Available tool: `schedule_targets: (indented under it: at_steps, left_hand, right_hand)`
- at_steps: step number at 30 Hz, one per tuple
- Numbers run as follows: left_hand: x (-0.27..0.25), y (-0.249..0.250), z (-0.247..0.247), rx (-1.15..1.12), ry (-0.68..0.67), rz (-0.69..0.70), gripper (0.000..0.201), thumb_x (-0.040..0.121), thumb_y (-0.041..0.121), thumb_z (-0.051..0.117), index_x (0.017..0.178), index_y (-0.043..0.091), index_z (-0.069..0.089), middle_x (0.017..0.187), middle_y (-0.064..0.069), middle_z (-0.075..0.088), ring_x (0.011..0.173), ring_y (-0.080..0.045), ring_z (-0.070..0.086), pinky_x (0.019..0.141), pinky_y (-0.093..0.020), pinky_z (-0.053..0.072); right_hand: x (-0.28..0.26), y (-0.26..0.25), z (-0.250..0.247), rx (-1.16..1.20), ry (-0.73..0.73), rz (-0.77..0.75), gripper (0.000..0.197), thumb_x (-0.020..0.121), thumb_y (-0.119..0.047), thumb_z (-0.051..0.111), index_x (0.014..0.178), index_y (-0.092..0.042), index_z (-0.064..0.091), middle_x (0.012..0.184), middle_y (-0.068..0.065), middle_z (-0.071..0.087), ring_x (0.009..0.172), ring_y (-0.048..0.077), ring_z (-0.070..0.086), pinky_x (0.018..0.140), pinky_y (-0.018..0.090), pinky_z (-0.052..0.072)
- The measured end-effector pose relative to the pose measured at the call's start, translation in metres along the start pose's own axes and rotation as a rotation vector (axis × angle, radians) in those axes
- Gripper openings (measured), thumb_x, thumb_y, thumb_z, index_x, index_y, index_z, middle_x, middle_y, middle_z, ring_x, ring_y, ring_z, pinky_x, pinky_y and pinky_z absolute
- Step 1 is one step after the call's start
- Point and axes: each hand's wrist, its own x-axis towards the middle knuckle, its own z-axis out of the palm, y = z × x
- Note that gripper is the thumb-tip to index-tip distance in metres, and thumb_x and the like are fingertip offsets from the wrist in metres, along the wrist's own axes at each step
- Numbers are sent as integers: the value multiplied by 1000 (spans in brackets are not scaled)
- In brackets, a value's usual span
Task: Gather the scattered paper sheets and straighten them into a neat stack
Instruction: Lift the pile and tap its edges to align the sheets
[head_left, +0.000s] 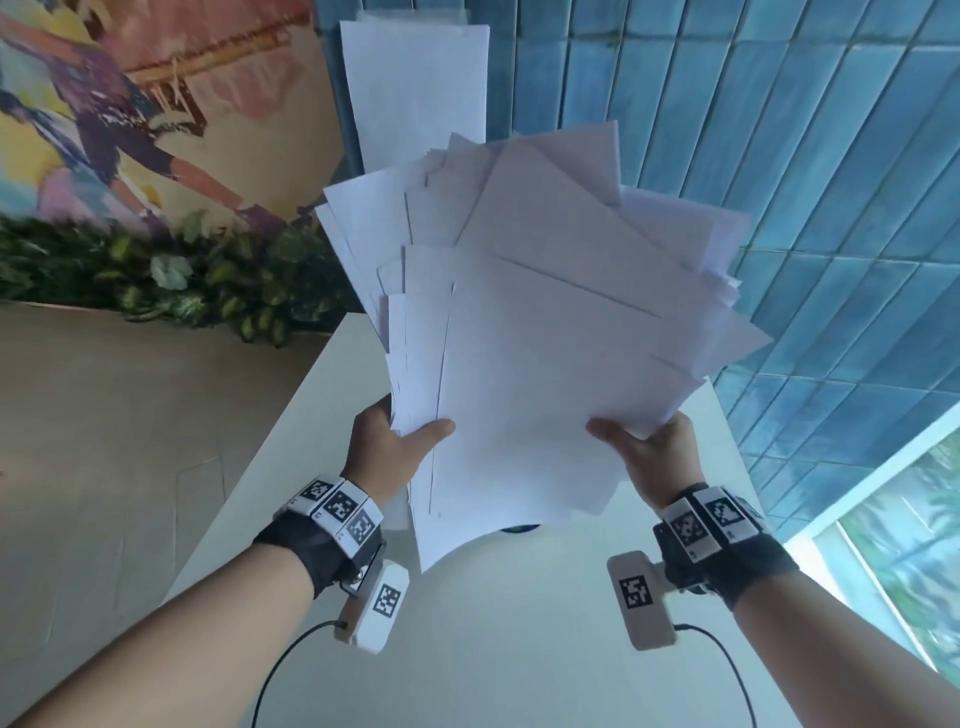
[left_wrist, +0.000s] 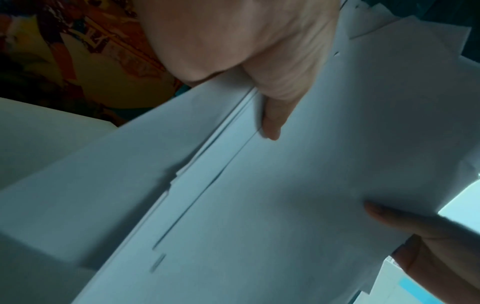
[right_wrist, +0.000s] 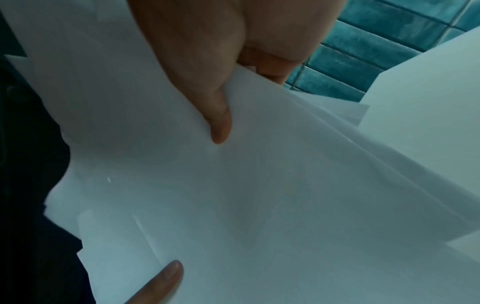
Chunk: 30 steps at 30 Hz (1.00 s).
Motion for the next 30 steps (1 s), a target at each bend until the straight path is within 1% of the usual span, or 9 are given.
schedule_targets:
  at_steps: [3, 7, 11, 13, 17, 20, 23, 25, 30]
  left_hand:
    - [-13, -7, -1, 14, 17, 16, 20, 75, 17, 81, 78, 28, 64, 83, 15, 70, 83, 1, 65, 78, -24, 50]
    - [-22, -18, -8, 86, -89, 21, 21, 74, 25, 82, 84, 24, 64, 83, 11, 71, 84, -3, 67, 84, -29, 54]
    - [-29, -13, -17, 85, -255, 90, 36, 69, 35, 85, 95, 23, 62, 85, 19, 68, 89, 2, 64, 85, -14, 45]
    - [-28, -9, -19, 5, -290, 93, 30, 69, 32, 82, 92, 22, 64, 81, 19, 68, 85, 3, 64, 82, -8, 44]
    - [-19, -9, -15, -42, -230, 48, 16, 80, 22, 77, 71, 19, 64, 64, 18, 66, 64, 5, 63, 71, -21, 47]
    - [-14, -13, -15, 36, -149, 95, 40, 85, 16, 72, 53, 22, 49, 41, 20, 51, 41, 6, 49, 54, -16, 39]
    - [-9, -19, -20, 51, -160, 128, 14, 76, 22, 81, 74, 19, 67, 71, 15, 71, 69, 6, 66, 69, -16, 49]
    - [-8, -22, -21, 78, -165, 135, 21, 70, 25, 86, 79, 20, 68, 78, 12, 72, 76, 3, 68, 72, -13, 50]
    - [-12, -25, -19, 118, -101, 151, 37, 66, 23, 88, 54, 25, 53, 48, 24, 59, 50, 9, 56, 53, -7, 41]
  right_hand:
    - [-12, 7, 1, -5, -20, 17, 19, 67, -4, 81, 72, -14, 66, 70, -3, 66, 56, -6, 61, 54, 7, 47]
    - [-21, 10, 0, -62, 0, 53, 19, 68, -6, 82, 81, -4, 68, 75, 7, 67, 66, 16, 62, 53, 6, 45]
    - [-26, 7, 1, -104, 31, 58, 20, 68, -7, 82, 80, -6, 66, 75, 8, 66, 66, 21, 60, 51, 5, 44]
    - [-27, 6, 2, -150, 20, 36, 18, 68, -8, 82, 76, -7, 67, 73, 8, 66, 66, 23, 60, 53, 10, 44]
    - [-30, 7, 4, -185, 30, 12, 15, 68, -12, 82, 73, -8, 68, 71, 8, 67, 65, 25, 62, 56, 22, 46]
    - [-30, 7, 4, -188, 31, 6, 17, 67, -14, 84, 74, -8, 69, 70, 6, 68, 63, 19, 64, 57, 23, 47]
    - [-32, 8, 6, -186, -8, 3, 25, 62, -20, 87, 77, -15, 69, 69, -8, 67, 57, -8, 62, 54, 7, 46]
    - [-32, 9, 7, -181, -20, -4, 30, 60, -22, 88, 80, -17, 68, 70, -10, 68, 59, -9, 63, 54, 5, 46]
    - [-40, 11, 12, -161, -24, 7, 43, 62, -13, 86, 55, -31, 48, 38, -24, 52, 40, -10, 51, 42, 4, 34]
